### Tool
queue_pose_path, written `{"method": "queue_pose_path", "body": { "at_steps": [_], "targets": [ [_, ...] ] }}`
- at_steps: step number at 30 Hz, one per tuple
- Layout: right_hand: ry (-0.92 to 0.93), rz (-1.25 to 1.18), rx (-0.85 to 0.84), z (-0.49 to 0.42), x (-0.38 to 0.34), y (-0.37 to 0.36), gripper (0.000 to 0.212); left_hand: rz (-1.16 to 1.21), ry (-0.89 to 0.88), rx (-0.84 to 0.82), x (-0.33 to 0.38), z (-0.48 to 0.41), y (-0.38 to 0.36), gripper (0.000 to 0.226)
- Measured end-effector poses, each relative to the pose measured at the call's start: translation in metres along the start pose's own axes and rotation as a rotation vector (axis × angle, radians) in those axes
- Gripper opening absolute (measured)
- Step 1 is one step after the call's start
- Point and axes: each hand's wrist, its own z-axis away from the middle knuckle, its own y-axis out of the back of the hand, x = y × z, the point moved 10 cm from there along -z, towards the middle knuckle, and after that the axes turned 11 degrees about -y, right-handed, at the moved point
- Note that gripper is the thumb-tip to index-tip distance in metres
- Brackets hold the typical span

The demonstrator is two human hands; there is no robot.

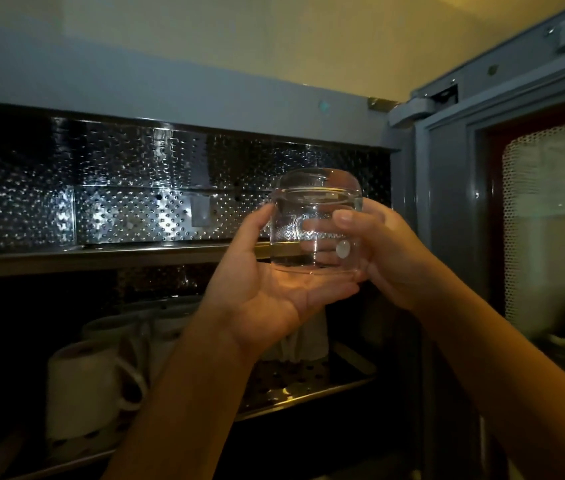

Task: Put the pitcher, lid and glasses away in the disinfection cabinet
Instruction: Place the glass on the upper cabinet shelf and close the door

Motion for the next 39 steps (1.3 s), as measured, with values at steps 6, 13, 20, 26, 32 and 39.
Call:
{"method": "queue_pose_path", "body": {
  "at_steps": [6,13,20,26,32,39],
  "targets": [
    [0.041,-0.021,0.018,-0.009,-0.008,0.011,0.057,0.003,-0.001,-0.04,-0.001,-0.012,-0.006,0.075],
    [0.061,-0.004,0.09,-0.03,-0.015,0.03,0.072,-0.04,0.023,0.033,-0.007,-0.021,0.005,0.079],
    [0.0,0.034,0.139,-0.056,-0.008,0.048,0.055,-0.052,-0.002,0.075,-0.003,-0.026,0.017,0.073],
    [-0.065,0.001,0.182,-0.077,0.01,0.06,0.032,-0.074,-0.009,0.092,-0.001,-0.029,0.024,0.075],
    [-0.161,0.133,0.261,-0.097,0.026,0.062,0.107,-0.085,-0.013,0.096,0.002,-0.031,0.031,0.071],
    [-0.23,0.379,0.282,-0.115,0.036,0.065,0.102,-0.106,-0.006,0.079,0.003,-0.034,0.037,0.07]
  ]
}}
